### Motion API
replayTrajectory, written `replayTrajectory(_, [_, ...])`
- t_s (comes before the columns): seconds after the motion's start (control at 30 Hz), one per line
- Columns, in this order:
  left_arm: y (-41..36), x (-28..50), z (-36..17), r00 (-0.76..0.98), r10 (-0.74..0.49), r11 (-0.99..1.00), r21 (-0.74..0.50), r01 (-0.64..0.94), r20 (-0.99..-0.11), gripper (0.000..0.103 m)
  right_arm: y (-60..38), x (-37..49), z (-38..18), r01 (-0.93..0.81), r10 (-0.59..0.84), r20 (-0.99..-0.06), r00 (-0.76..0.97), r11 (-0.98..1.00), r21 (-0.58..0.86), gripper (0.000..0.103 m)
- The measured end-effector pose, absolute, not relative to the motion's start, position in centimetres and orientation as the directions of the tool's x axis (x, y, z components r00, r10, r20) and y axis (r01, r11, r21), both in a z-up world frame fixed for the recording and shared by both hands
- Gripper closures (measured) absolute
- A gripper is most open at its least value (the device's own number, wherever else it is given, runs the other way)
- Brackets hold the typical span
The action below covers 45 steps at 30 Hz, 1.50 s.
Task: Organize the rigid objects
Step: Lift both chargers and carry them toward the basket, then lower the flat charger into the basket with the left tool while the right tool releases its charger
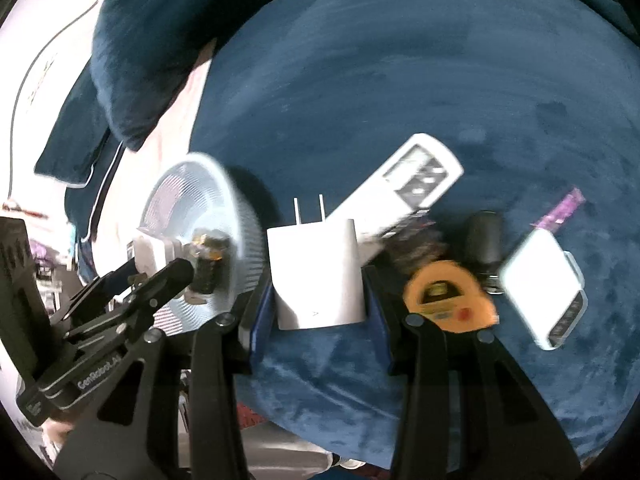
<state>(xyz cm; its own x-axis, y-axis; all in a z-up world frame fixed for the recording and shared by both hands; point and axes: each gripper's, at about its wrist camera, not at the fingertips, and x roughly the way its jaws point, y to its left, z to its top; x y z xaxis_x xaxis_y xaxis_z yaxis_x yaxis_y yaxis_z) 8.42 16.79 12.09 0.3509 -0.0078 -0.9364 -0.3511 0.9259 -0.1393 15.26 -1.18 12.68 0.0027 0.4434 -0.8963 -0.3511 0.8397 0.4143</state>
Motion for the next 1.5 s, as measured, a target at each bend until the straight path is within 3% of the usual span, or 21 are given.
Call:
replayTrajectory(0.47, [23.6, 4.5, 10.3, 0.311, 0.031, 0.869, -0.128, -0.478, -0.950, 0.033, 6.7, 11.5, 12.2, -0.475, 0.443, -0.894, -0.071, 0.773, 0.421, 0.060])
replayTrajectory(1.5, [27.3, 3.0, 8.6, 0.271, 0.043, 0.841, -0.112, -0.530, -0.962, 0.033, 9.5, 10.5, 10.1, -0.515, 0.382, -0.917, -0.113, 0.767, 0.383, 0.060])
